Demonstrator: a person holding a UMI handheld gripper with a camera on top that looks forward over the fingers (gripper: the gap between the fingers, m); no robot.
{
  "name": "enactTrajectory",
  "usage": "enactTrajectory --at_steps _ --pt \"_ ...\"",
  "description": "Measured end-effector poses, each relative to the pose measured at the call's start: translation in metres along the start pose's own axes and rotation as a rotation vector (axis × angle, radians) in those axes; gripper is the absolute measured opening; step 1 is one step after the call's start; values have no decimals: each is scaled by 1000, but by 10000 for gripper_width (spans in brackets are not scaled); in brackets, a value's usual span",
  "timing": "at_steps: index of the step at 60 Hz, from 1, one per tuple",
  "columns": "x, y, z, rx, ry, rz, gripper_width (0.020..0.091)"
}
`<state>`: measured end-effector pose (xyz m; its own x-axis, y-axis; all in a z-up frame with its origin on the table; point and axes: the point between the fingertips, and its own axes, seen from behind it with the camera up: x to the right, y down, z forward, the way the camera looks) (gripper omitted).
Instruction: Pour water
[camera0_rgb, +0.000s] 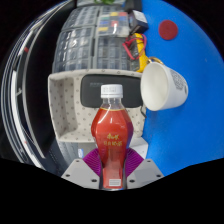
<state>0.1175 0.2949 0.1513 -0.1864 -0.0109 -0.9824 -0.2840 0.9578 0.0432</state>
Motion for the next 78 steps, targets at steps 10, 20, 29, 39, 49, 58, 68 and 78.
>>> enactTrajectory --at_steps 10,20,29,39,49,58,68,78 --pt "-2 -7 2 -16 -18 256 268" --pt "-1 -21 6 6 -43 437 268" --pt "0 -25 4 2 -36 453 268" --pt "8 -13 1 -46 13 336 267" --pt "-20 -20 -9 -82 24 -75 267" --pt "-78 -61 -24 -28 -17 -509 270" --pt "-108 -124 -41 45 28 -961 285" --pt "-90 -209 -53 161 174 -1324 284"
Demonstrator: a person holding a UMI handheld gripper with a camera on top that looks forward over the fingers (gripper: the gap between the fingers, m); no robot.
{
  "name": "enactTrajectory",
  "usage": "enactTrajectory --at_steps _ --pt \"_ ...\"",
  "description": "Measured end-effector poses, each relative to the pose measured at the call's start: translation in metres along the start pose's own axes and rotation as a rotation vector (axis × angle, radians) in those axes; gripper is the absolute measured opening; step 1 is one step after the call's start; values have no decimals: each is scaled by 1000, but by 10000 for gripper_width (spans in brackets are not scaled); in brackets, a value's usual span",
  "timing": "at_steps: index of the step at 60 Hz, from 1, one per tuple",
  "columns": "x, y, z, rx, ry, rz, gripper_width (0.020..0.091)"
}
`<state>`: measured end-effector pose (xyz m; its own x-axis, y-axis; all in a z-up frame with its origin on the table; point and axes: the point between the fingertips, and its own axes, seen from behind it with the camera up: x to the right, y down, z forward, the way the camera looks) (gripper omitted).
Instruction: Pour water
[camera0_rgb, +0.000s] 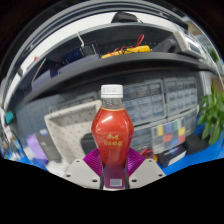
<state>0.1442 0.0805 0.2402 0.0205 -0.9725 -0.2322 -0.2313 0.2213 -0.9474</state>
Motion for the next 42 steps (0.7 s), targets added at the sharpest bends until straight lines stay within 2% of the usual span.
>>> enactTrajectory --at_steps 9,14,20,30,31,32,40,41,42 --pt "78 20 5 34 124 -171 285" --pt "112 43 10 18 159 -174 283" --pt "143 76 19 -39 191 -180 282" --pt "163 127 27 -85 175 -148 276" --pt "161 123 29 -50 166 -152 303" --pt "161 123 29 -36 166 -158 297" --pt "157 125 23 -14 163 -187 299" --pt "157 125 23 -12 164 -188 371" --pt "157 125 23 -12 165 -189 332"
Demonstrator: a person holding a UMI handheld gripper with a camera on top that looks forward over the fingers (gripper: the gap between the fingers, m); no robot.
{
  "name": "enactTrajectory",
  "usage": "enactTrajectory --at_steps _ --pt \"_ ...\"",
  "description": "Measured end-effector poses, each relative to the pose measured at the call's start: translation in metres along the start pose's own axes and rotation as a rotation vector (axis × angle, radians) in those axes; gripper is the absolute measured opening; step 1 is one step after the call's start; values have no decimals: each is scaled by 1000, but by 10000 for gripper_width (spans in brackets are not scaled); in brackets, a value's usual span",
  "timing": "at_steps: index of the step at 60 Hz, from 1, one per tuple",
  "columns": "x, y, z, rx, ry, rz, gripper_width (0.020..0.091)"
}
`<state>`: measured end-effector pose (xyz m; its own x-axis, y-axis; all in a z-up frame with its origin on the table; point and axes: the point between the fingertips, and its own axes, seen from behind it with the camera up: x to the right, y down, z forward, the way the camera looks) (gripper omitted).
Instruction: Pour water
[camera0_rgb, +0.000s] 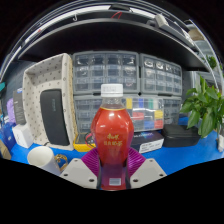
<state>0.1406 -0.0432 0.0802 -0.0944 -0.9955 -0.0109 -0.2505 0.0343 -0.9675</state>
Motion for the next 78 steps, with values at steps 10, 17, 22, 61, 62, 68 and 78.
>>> enactTrajectory --at_steps 10,17,22,61,62,68,78 --pt "3 5 1 -43 22 22 487" --pt "0 19 -8 -112 34 12 763" --pt "-6 27 -23 -135 29 41 769" --pt "-80 -62 -229 -126 51 54 780" --pt "-82 -65 -232 -124 50 49 781" --pt "-87 -77 -247 -105 44 34 783" --pt "-92 -82 -262 -111 37 28 780"
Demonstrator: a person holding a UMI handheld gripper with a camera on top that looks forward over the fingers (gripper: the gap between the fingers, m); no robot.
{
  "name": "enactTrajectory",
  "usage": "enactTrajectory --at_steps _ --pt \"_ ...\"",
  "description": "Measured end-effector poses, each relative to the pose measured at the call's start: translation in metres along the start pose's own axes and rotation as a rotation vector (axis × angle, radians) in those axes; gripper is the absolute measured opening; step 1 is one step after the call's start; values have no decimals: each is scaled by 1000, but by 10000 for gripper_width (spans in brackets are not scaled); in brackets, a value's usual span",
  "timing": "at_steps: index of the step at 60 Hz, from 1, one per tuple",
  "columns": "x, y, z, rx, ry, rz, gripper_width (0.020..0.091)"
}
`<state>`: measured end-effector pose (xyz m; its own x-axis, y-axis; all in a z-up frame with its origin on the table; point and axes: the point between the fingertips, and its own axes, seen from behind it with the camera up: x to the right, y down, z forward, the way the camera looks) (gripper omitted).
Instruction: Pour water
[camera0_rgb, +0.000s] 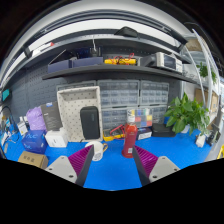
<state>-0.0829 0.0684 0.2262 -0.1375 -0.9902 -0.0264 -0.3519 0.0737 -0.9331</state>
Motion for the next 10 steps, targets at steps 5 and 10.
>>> enactTrajectory --at_steps 5,10 --pt "0 3 -5 -5 2 3 780" --pt "2 5 -7 -8 4 4 781"
